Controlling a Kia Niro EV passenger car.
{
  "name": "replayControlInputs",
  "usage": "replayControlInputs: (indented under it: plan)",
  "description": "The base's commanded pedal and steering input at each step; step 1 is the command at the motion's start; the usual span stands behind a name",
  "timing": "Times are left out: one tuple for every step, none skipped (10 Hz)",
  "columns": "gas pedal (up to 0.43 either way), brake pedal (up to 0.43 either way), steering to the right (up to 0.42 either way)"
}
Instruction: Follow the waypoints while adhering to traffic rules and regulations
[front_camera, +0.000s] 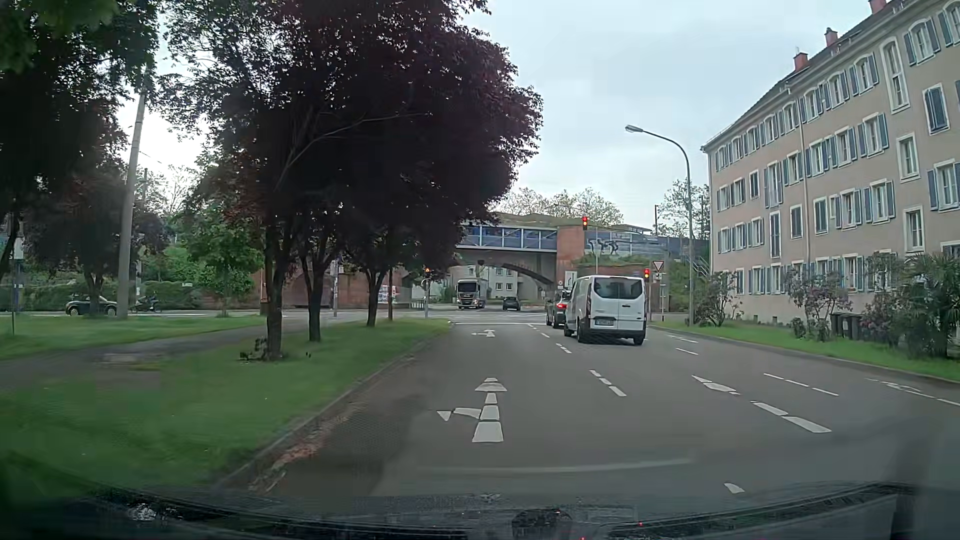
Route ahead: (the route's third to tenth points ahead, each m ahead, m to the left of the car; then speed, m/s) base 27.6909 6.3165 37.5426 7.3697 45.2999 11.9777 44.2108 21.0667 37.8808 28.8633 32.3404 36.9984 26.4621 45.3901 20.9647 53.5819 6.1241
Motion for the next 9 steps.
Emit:
replayControlInputs:
  plan:
    - [0.000,0.000,-0.009]
    - [0.000,0.000,-0.009]
    - [0.000,0.000,-0.010]
    - [0.000,0.000,-0.005]
    - [0.000,0.000,0.000]
    - [0.000,0.000,-0.009]
    - [0.000,0.000,-0.012]
    - [0.000,0.000,-0.012]
    - [0.000,0.000,-0.010]
